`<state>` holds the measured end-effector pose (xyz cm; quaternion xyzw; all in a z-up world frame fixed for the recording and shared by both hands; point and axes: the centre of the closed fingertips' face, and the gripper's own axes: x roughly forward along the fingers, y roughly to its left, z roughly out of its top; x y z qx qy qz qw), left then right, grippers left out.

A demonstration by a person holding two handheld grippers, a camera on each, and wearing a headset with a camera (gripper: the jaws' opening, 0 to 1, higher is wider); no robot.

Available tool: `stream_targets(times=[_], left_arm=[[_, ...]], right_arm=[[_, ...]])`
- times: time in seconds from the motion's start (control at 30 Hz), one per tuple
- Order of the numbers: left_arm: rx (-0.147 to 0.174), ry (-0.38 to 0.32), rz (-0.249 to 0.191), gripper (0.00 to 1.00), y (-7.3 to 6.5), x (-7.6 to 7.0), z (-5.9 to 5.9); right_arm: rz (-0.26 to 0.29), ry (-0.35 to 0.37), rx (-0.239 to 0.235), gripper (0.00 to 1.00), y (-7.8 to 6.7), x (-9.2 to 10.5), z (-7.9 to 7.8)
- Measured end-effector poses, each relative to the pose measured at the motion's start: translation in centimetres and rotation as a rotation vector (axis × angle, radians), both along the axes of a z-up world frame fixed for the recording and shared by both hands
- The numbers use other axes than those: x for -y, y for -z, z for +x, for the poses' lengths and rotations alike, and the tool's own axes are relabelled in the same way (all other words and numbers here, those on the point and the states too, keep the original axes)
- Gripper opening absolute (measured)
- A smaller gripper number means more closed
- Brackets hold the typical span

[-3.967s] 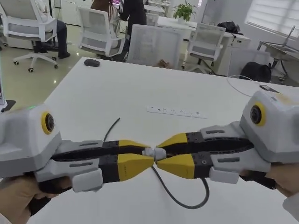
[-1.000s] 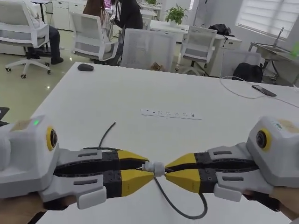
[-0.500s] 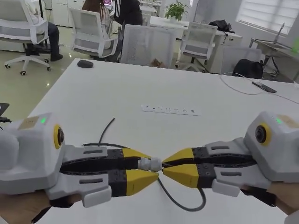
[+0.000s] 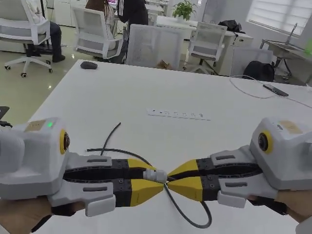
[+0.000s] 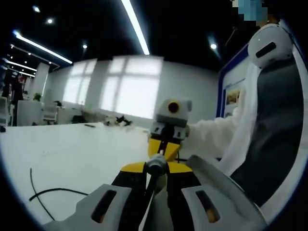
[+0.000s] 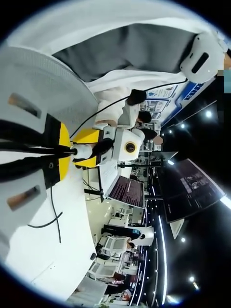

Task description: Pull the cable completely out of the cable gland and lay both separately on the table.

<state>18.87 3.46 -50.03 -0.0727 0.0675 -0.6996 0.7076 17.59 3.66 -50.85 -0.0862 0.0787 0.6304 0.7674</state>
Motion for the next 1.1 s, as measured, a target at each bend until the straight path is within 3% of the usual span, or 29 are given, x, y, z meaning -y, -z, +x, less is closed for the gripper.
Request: stream_targets(times=[0.3,0.67,0.9,1.1], left_arm=[[0.008,-0.007,0.029,0.16,0.5,-0.1,0.1],[-0.004,-0.018,0.032,0.16,0.5,-0.3,0.4],[-0.007,-0.031,0.045,0.16,0.8,-0.5,0.5],[-0.002,-0.044,0.028,0.16,0.5,-0.6,0.8]], right_arm=[[-0.026,-0.009,0.029,0.04,0.9,0.4,0.2],[-0.062,0.032,0.014,0.04,2.2,2.5,0.4],[-0.095,0.061,-0.008,0.04,3.7,3.5,0.4],[-0.135,0.095,-0.030,0.04,5.1,5.1,0.8]])
